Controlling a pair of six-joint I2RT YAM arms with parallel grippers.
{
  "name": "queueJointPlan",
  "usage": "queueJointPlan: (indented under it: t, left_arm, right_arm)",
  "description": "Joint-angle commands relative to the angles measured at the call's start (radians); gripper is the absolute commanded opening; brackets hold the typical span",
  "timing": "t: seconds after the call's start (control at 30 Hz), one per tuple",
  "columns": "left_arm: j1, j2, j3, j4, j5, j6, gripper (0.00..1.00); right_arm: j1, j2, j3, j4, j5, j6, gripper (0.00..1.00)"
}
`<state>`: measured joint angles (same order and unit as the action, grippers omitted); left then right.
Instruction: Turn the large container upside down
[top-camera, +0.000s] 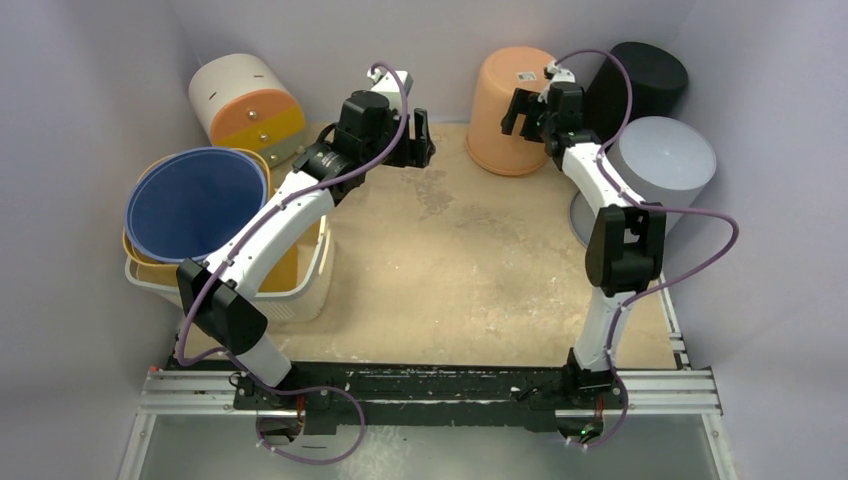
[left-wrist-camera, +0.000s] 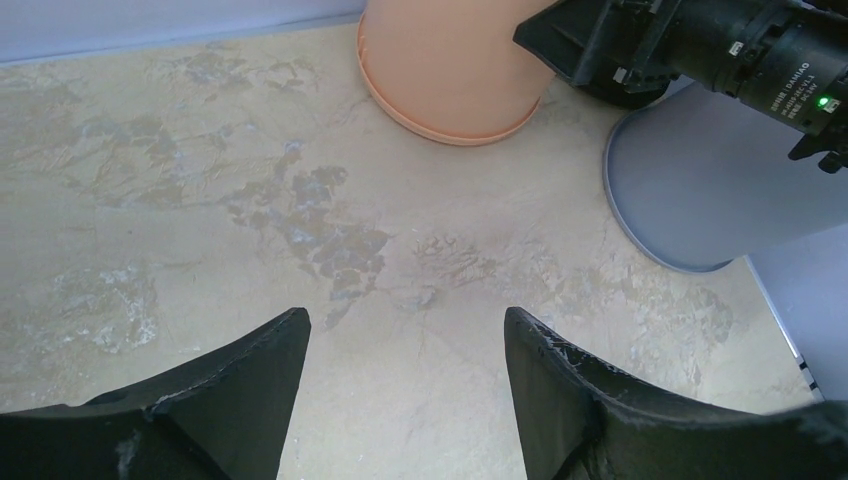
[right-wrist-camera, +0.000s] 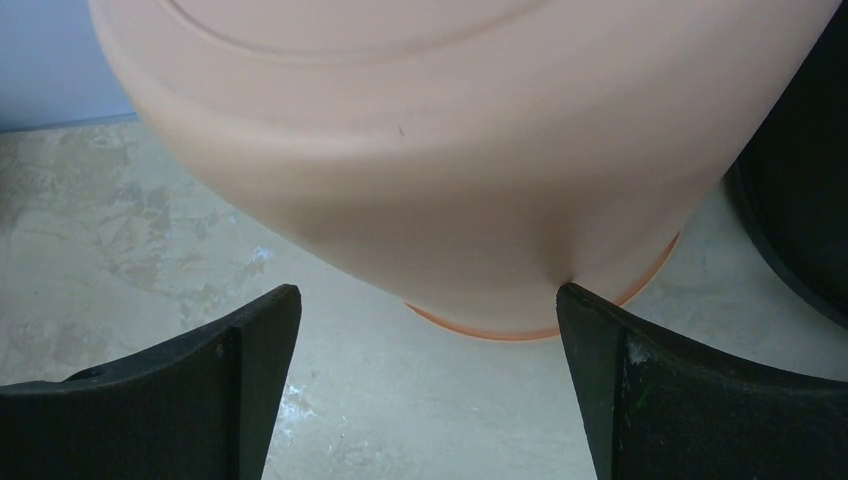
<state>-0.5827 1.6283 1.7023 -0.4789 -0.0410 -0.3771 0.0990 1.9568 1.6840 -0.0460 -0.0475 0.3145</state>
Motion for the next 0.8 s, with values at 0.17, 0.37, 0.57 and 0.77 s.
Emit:
queueJointPlan:
  t: [0.17,0.37,0.57,0.77]
  left_arm:
    - [0.005,-0.039,0.034,-0.037,-0.031,0.037,0.69]
    - [0.004,-0.059,0.027,-0.065,-0.053,0.037,0.69]
    - [0.004,-0.054,0.075,-0.132,-0.108,0.026,0.69]
    - [0.006,0.01,0.386,-0.421,-0.414,0.057,0.67]
  right_arm:
    - [0.007,-0.013,0.075,0.046,0.046,0.01,1.0]
    - [0.007,-0.153,-0.085,0.038,0.049,0.011,1.0]
    - [0.008,-0.31,-0.202,-0.018,0.023,-0.012,1.0]
    - [0.01,-0.529,-0.301,-0.128,-0.01,-0.028,1.0]
